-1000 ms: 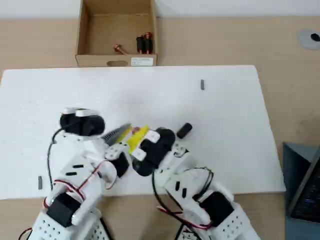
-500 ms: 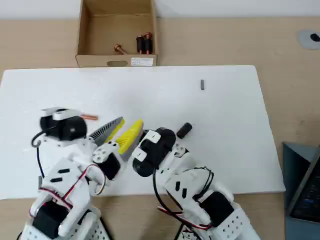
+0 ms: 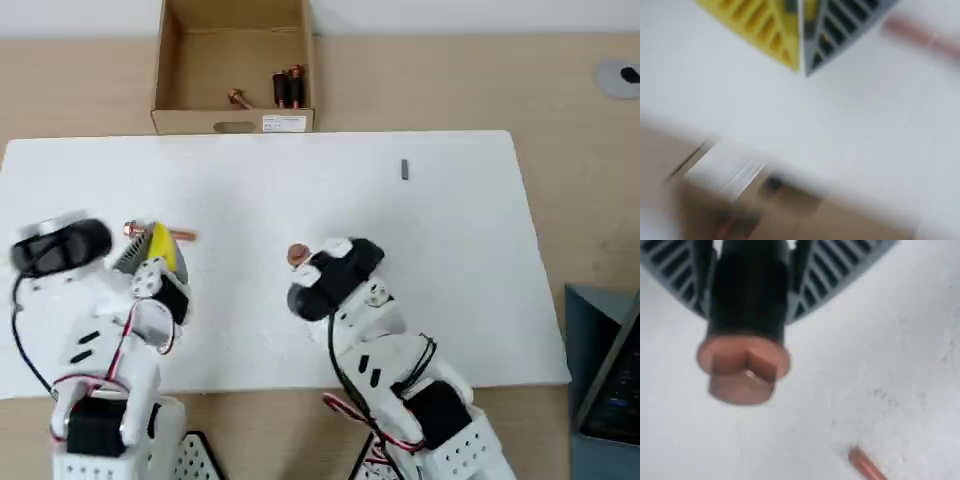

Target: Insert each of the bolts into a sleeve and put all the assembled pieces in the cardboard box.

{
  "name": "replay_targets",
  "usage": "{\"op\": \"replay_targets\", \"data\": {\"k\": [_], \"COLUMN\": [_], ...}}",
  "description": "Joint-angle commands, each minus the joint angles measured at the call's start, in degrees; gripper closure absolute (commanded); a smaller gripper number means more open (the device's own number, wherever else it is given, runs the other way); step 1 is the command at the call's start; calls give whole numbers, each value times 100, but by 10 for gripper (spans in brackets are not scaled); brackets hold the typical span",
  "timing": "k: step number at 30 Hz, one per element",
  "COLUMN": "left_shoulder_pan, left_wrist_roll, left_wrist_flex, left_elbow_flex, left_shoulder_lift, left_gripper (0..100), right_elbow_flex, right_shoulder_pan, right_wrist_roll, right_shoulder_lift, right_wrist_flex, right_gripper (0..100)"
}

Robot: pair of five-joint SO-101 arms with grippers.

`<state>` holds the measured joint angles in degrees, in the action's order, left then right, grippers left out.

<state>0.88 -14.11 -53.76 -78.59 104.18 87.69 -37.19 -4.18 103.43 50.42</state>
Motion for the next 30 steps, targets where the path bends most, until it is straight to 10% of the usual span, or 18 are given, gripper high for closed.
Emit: {"op": "replay_targets", "data": {"k": [1, 11, 30], "left_shoulder_pan": [-88, -97, -492], "left_wrist_roll": [88, 1248, 1204], "left_wrist_flex": [-325, -387, -255], "left_elbow_flex": [-422, -1257, -1688], "left_shoulder_lift": [22, 22, 22], "left_gripper": [999, 999, 998], "right_elbow_flex": [-734, -2932, -8189], "right_shoulder_pan": [127, 400, 1358], "right_wrist_roll": [-105, -97, -88], "right_shoulder_lift": [514, -2220, -9596], "right_wrist_flex": [316, 158, -1916], "right_gripper": [989, 989, 988]}}
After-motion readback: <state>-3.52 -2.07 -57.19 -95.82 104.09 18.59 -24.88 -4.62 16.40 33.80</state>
